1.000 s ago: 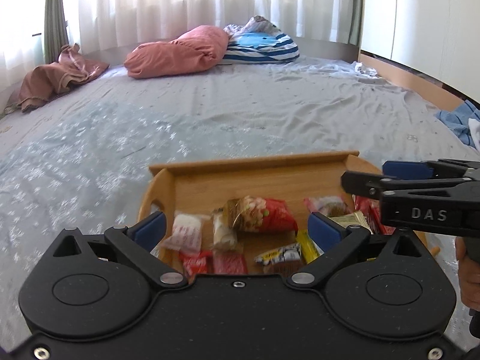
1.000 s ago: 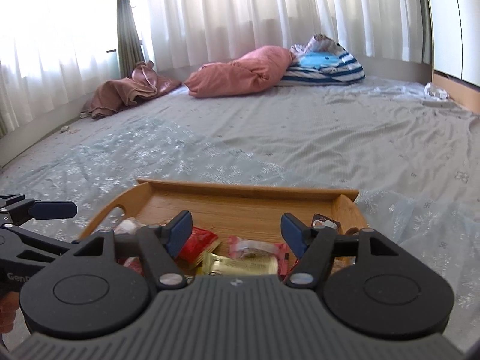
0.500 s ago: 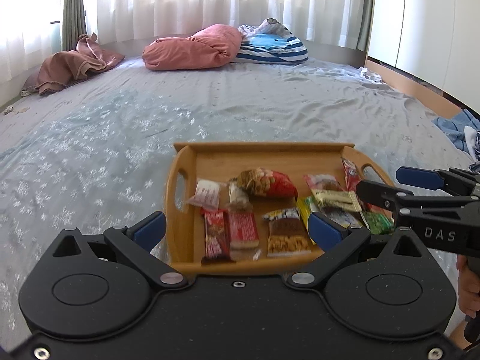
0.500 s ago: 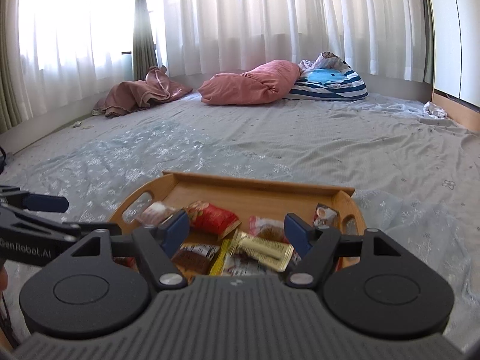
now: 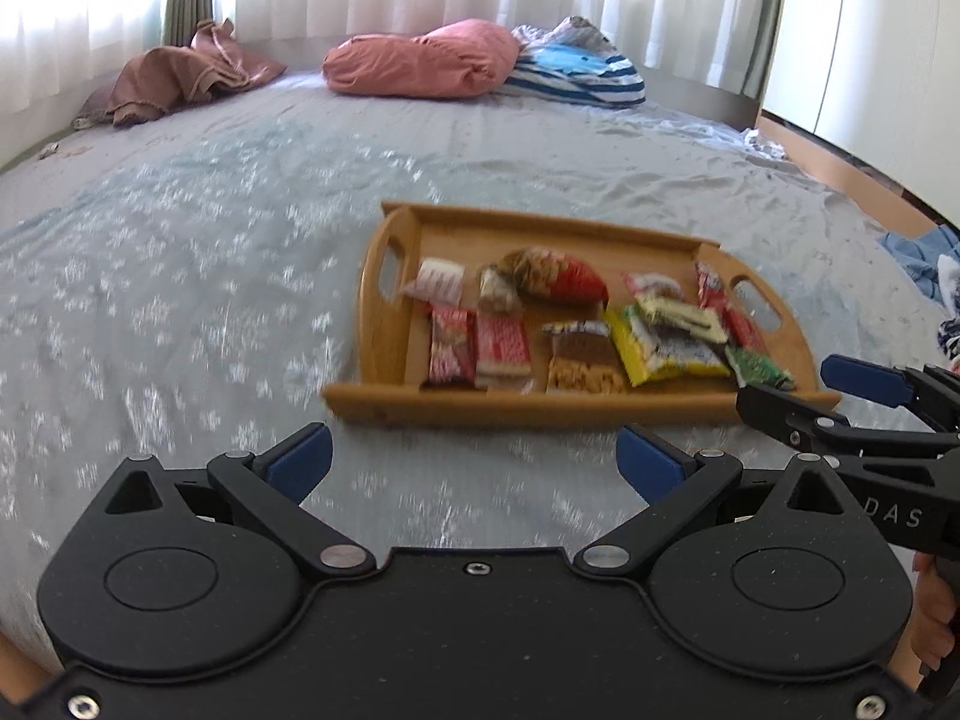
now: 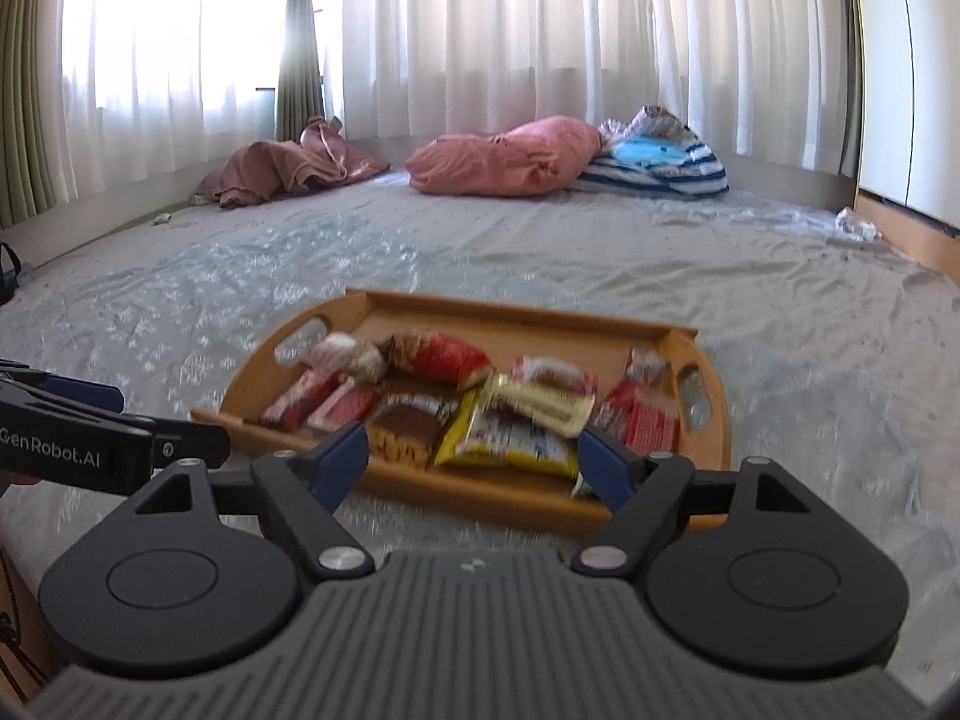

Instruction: Organize snacks

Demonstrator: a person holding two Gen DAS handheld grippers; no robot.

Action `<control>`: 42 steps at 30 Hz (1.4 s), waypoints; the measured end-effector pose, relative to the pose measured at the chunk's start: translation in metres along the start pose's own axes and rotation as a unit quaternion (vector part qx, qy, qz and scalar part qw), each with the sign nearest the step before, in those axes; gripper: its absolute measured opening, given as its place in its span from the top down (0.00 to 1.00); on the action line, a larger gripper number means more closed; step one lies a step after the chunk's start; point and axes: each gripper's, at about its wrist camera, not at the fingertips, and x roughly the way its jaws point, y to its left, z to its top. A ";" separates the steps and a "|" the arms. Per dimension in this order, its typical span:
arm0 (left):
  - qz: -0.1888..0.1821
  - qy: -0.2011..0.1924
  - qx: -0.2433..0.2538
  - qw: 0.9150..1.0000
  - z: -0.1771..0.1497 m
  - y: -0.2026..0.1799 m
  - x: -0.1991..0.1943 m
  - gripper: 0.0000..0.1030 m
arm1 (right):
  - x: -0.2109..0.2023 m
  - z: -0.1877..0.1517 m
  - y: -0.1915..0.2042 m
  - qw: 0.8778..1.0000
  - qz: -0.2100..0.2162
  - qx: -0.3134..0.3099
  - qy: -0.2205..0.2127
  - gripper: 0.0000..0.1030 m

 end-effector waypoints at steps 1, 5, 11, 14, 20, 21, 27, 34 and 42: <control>0.004 0.002 0.003 1.000 -0.003 0.000 0.003 0.02 | 0.001 -0.004 0.000 1.000 0.000 0.001 0.005 0.16; 0.014 0.015 0.004 1.000 -0.014 0.001 0.014 0.02 | 0.007 -0.018 -0.001 1.000 -0.009 0.005 0.020 0.15; 0.025 0.022 0.010 0.999 -0.024 0.000 0.033 0.02 | 0.016 -0.038 -0.006 0.999 -0.027 0.016 0.039 0.14; 0.029 0.025 0.017 0.999 -0.027 -0.003 0.042 0.02 | 0.023 -0.046 -0.007 0.998 -0.035 0.021 0.051 0.14; 0.032 0.034 0.016 0.999 -0.034 -0.004 0.061 0.02 | 0.036 -0.056 -0.010 0.996 -0.055 0.030 0.061 0.08; 0.033 0.035 0.014 0.999 -0.036 -0.004 0.065 0.01 | 0.039 -0.058 -0.010 0.996 -0.058 0.030 0.064 0.06; 0.034 0.018 0.035 0.999 -0.042 -0.009 0.069 0.00 | 0.046 -0.065 -0.010 0.995 -0.065 0.029 0.066 0.00; 0.025 0.004 0.038 0.999 -0.047 -0.007 0.070 0.00 | 0.049 -0.070 -0.010 0.996 -0.061 0.026 0.064 0.00; 0.019 -0.002 0.045 0.999 -0.048 -0.006 0.070 0.00 | 0.050 -0.071 -0.009 0.996 -0.061 0.019 0.062 0.00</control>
